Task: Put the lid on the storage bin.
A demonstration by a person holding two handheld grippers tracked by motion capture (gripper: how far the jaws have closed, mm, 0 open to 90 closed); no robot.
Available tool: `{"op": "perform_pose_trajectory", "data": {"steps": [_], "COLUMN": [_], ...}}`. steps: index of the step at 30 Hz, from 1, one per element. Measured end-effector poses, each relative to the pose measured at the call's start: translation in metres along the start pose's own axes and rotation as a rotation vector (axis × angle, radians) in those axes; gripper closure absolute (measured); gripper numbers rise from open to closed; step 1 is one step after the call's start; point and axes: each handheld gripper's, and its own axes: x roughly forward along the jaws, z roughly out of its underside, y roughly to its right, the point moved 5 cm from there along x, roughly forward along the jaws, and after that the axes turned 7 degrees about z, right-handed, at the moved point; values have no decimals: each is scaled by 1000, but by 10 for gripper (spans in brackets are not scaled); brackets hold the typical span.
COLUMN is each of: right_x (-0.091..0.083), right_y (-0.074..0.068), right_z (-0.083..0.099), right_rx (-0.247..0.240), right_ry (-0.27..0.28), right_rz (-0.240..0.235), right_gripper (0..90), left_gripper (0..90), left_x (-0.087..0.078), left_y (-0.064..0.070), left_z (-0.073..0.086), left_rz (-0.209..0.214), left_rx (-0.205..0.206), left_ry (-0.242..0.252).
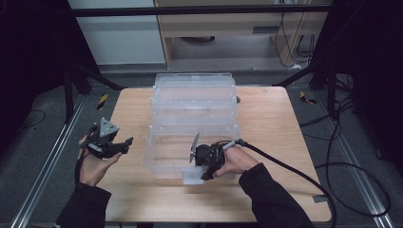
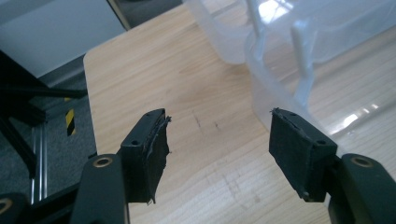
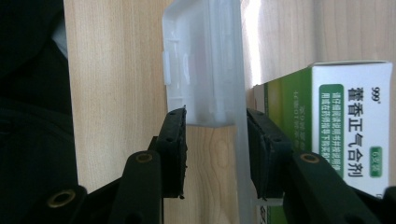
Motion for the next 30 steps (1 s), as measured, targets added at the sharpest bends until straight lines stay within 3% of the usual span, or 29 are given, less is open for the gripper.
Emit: {"op": "perform_pose_trajectory", "data": {"steps": [10,16,21,30], "right_x": [1,2,2,2], "right_y": [0,1,1,0], "right_z": [0,0,1,2], "right_rx": [0,0,-2,-12], "right_ry": [2,7,9,17], "right_rz": [-4,-11,-11,-10], "right_gripper": [603,599,602,608], "left_gripper": [361,359,351,347], "left_x": [-6,-3,6,14], "left_y": [4,9,16,25], "left_z": [-41,-53,-64,-82], "left_rz": [37,62,96,112], "left_rx": [132,172,245,317], "left_ry": [18,12,-11,-31]}}
